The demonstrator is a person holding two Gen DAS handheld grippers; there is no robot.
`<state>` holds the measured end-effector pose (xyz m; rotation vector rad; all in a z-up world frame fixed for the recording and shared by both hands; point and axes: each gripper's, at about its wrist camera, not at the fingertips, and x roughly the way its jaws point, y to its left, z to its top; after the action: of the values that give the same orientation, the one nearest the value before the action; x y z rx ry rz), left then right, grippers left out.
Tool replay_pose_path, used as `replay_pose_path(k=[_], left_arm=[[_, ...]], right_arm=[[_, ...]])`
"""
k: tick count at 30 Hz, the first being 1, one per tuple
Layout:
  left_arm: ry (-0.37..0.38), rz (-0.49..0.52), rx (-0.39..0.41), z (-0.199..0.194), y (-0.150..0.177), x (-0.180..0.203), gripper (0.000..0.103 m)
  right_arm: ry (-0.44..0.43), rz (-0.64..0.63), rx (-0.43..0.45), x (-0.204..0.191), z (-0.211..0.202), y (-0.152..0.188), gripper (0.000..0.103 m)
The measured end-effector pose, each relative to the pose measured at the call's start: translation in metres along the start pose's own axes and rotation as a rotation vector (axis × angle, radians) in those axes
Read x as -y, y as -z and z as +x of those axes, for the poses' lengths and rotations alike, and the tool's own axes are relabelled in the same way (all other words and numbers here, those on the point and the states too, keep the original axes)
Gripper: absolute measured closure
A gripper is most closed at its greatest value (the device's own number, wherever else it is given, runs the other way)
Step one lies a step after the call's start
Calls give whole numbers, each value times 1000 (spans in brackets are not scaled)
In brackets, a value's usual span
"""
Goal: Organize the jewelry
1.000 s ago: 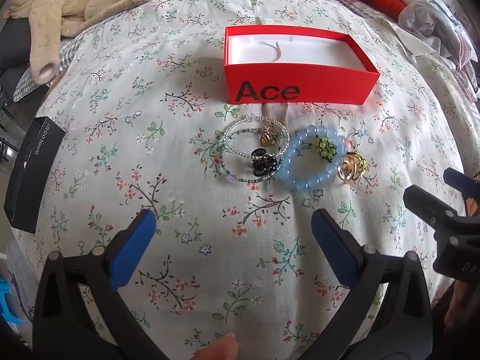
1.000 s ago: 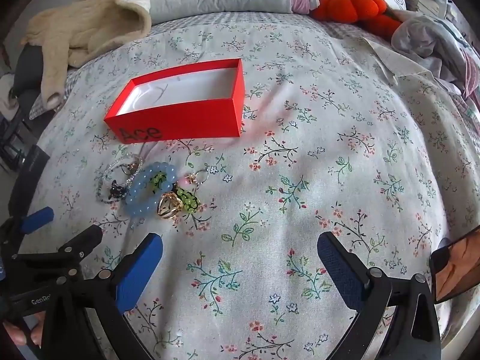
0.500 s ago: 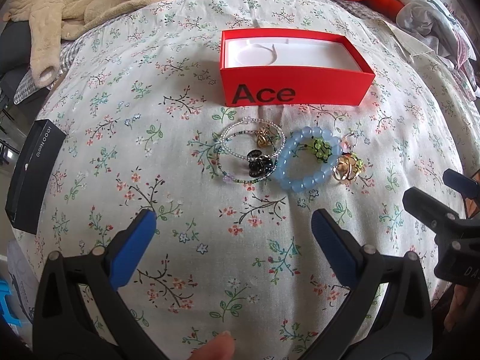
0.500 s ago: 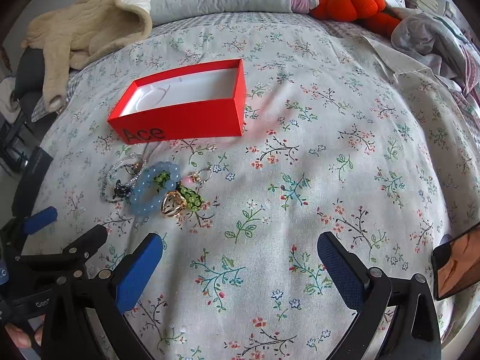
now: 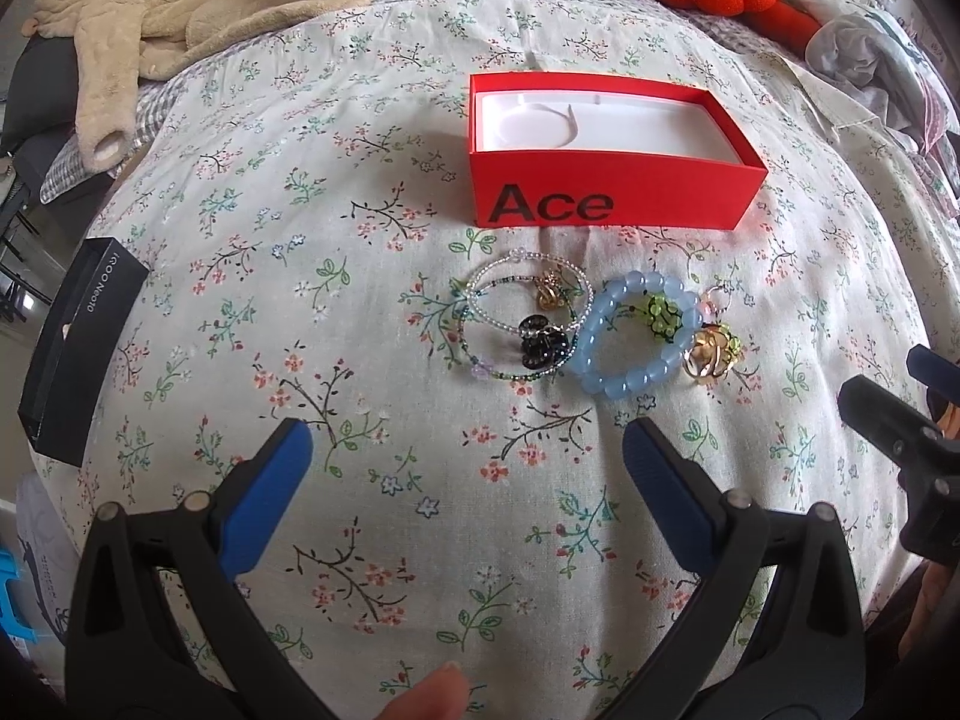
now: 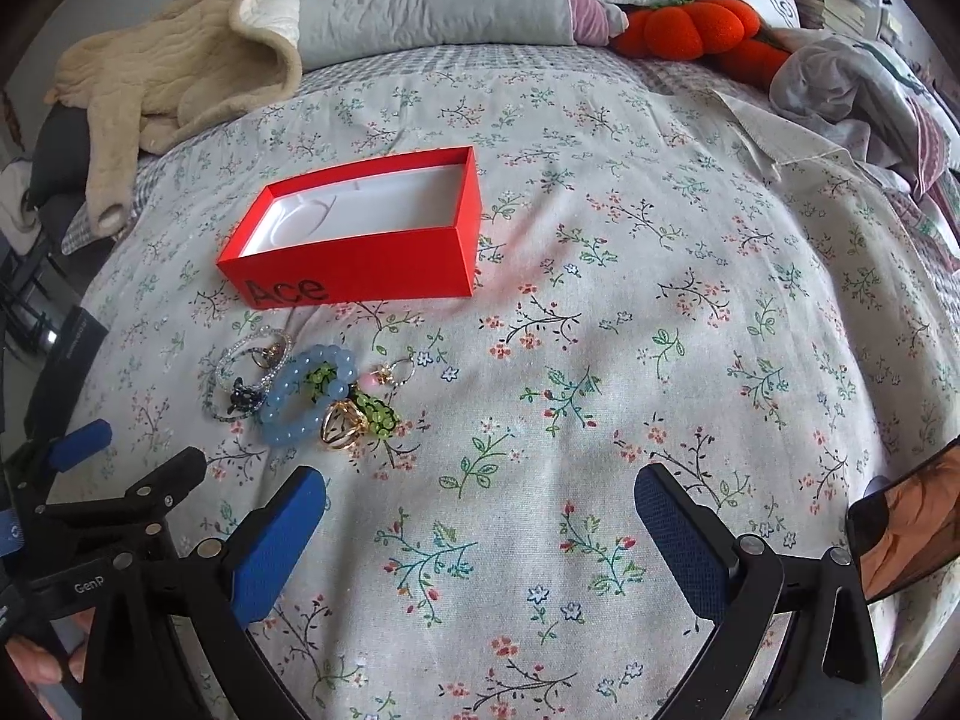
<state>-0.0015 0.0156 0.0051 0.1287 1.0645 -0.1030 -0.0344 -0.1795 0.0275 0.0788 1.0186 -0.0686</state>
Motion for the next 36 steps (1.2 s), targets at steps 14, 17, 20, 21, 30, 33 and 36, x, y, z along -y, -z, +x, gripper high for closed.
replay_pose_path(k=[14, 17, 20, 21, 30, 33, 36], left_arm=[[22, -8, 5, -2, -3, -3, 0], [21, -9, 6, -2, -2, -3, 0], [22, -9, 9, -3, -2, -3, 0], [22, -8, 10, -3, -1, -4, 0], [21, -7, 13, -3, -2, -3, 0], [21, -7, 13, -3, -1, -3, 0], [20, -7, 16, -3, -1, -3, 0]], right_arm=[[13, -3, -14, -2, 7, 2, 0], [12, -6, -15, -3, 7, 2, 0], [11, -7, -17, -3, 7, 2, 0], [12, -8, -16, -3, 7, 2, 0], [12, -7, -17, -3, 7, 2, 0], [12, -8, -17, -3, 7, 2, 0], [13, -6, -17, -4, 7, 2, 0]])
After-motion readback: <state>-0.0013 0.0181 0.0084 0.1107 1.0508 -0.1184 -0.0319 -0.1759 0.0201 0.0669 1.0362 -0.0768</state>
